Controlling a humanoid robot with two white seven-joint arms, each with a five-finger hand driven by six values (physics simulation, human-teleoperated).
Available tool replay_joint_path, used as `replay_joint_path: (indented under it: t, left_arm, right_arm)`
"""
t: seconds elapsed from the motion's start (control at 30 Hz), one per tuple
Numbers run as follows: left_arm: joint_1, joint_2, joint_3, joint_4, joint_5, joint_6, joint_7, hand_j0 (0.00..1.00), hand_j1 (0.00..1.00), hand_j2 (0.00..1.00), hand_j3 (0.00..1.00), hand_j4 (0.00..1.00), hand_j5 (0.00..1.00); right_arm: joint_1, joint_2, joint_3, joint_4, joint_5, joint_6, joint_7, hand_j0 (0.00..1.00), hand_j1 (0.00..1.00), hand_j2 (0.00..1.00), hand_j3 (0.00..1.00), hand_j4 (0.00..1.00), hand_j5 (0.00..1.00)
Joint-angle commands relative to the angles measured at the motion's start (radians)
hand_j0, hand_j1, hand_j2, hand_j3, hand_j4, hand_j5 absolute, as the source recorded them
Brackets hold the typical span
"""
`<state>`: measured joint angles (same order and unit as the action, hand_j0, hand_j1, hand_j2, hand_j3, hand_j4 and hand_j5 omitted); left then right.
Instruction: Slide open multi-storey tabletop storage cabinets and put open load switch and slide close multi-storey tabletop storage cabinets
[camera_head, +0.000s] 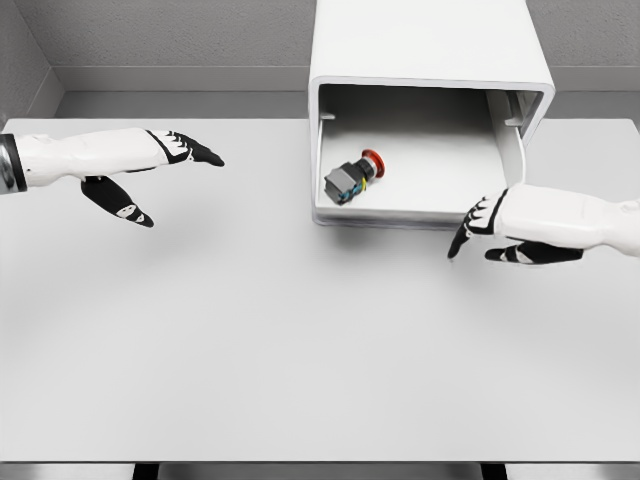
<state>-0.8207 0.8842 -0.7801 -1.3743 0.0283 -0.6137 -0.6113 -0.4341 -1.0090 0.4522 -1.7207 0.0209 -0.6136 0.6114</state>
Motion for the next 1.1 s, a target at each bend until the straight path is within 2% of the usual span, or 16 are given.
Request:
replay_joint_path:
  t: [0.0,0.1,0.2,0.27,0.53,0.7,0.83,1.07]
  left_arm:
    - [0.000,-0.002,0.001,0.000,0.007,0.003,0.000,1.00,1.00,1.00,1.00,1.00,1.00]
    - [0.000,-0.004,0.022,0.000,-0.033,0.003,0.000,1.00,1.00,1.00,1.00,1.00,1.00]
    - [0.003,-0.022,0.025,0.000,-0.036,0.003,0.000,1.00,1.00,1.00,1.00,1.00,1.00]
    - [0.003,-0.022,0.027,0.000,-0.036,0.003,0.000,1.00,1.00,1.00,1.00,1.00,1.00]
    - [0.009,-0.021,0.041,0.000,-0.044,0.003,0.000,1.00,1.00,1.00,1.00,1.00,1.00]
    - [0.009,-0.021,0.041,0.000,-0.045,0.003,0.000,1.00,1.00,1.00,1.00,1.00,1.00]
    - [0.009,-0.021,0.041,-0.002,-0.047,0.003,0.000,1.00,1.00,1.00,1.00,1.00,1.00]
    - [0.008,-0.019,0.041,-0.003,-0.047,0.003,0.000,1.00,1.00,1.00,1.00,1.00,1.00]
  right_arm:
    - [0.000,0.015,0.010,0.010,-0.002,0.003,0.000,0.62,0.62,0.62,0.62,0.62,0.62]
    - [-0.029,0.029,0.043,0.019,0.010,0.003,0.000,0.62,0.62,0.62,0.62,0.62,0.62]
    - [-0.058,0.046,0.056,0.047,0.011,0.003,0.000,0.62,0.62,0.62,0.62,0.62,0.62]
    - [-0.104,0.069,0.097,0.079,0.011,0.003,0.000,0.62,0.62,0.62,0.62,0.62,0.62]
    - [-0.181,0.135,0.192,0.150,0.047,0.003,0.000,0.62,0.62,0.62,0.62,0.62,0.62]
    - [-0.201,0.148,0.200,0.181,0.048,0.003,0.000,0.63,0.63,0.63,0.63,0.63,0.63]
    - [-0.239,0.178,0.206,0.245,0.048,0.003,0.000,0.63,0.63,0.63,0.63,0.63,0.63]
    - [-0.285,0.207,0.234,0.305,0.048,0.003,0.000,0.64,0.64,0.64,0.64,0.64,0.64]
